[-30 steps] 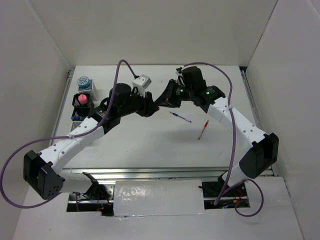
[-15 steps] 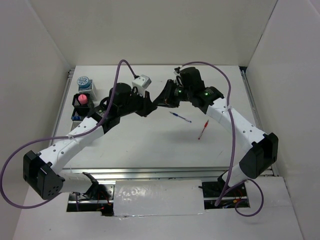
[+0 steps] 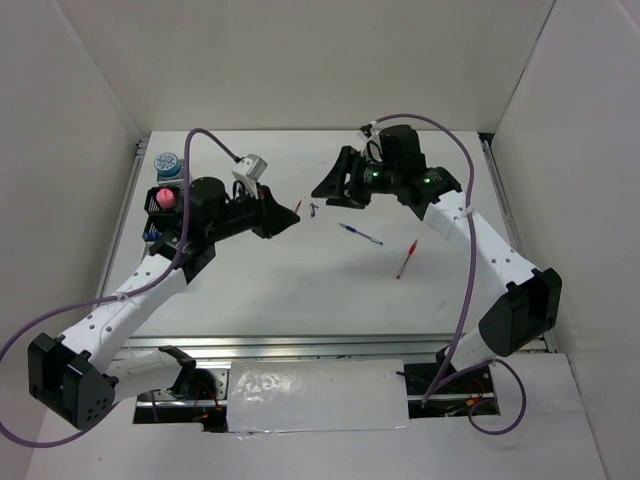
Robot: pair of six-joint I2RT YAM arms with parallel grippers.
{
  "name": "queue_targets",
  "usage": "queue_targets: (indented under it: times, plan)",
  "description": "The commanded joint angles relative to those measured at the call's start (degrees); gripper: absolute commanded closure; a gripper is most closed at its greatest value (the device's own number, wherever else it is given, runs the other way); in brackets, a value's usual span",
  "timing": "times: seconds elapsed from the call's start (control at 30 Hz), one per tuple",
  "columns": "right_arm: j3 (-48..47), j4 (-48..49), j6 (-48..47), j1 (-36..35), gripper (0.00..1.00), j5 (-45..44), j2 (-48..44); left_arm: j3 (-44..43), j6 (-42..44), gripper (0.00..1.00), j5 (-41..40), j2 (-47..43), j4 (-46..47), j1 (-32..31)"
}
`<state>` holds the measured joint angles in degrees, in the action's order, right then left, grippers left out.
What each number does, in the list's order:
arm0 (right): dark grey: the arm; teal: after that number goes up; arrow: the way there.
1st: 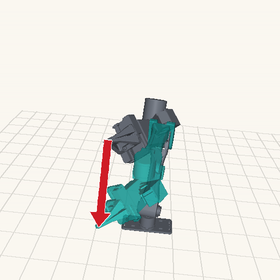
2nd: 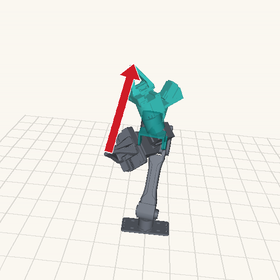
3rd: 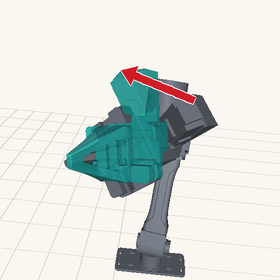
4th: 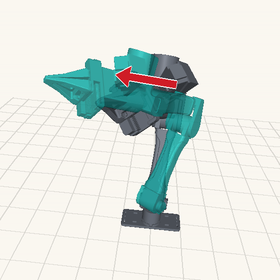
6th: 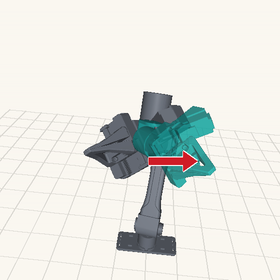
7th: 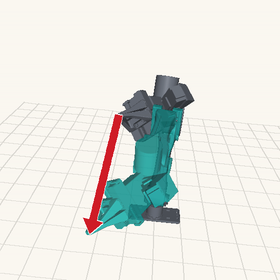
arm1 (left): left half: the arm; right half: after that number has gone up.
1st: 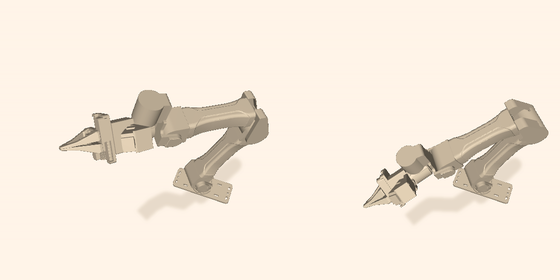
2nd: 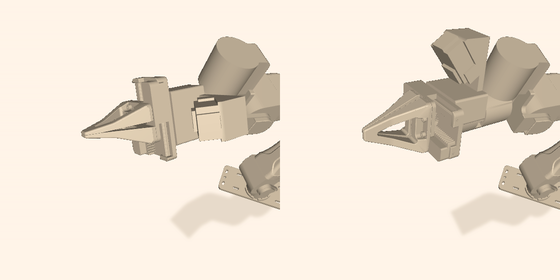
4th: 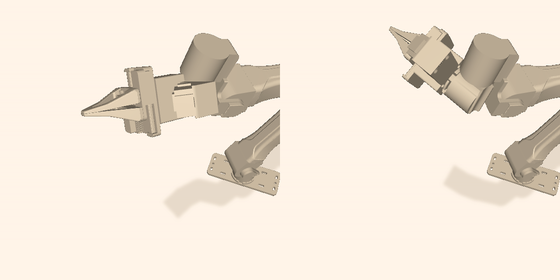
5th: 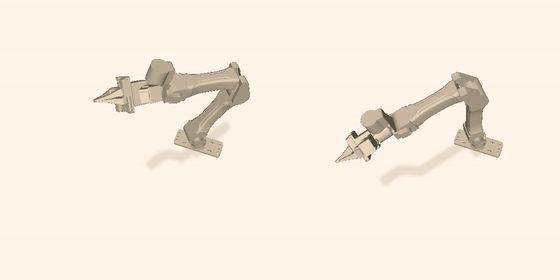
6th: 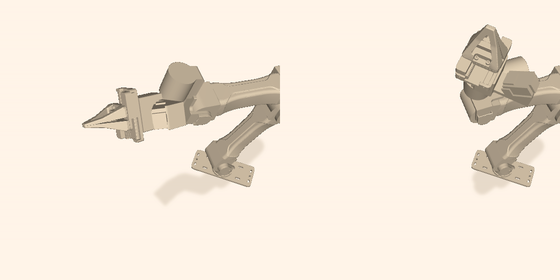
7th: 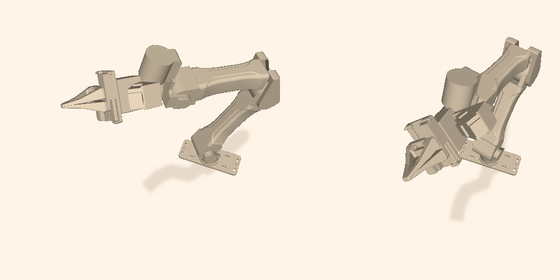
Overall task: Sort the stationery into containers
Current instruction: Pick up the pen cap from the center of the board.
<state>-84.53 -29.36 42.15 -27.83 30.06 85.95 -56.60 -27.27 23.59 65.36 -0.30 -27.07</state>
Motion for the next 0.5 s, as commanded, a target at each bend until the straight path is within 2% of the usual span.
queue_targets:
  times: [0.0, 0.07, 0.17, 0.47]
  plan:
    - [-1.3, 6.1, 2.1, 3.5, 0.42, 7.7, -2.5, 0.3, -2.0, 1.00, 3.6, -1.8, 4.8, -0.5]
    - [-0.5, 7.3, 3.4, 3.6, 0.49, 10.0, -2.5, 0.1, -1.0, 1.00, 3.0, -1.8, 4.5, -1.3]
    - [0.3, 9.8, 5.7, 3.3, 0.52, 12.4, -2.2, -1.0, 0.2, 1.00, 1.6, -1.1, 3.1, -2.5]
    - [0.5, 9.1, 6.1, 1.1, 0.55, 11.8, -2.0, -2.9, 1.7, 1.00, -2.5, 0.5, 2.1, -4.6]
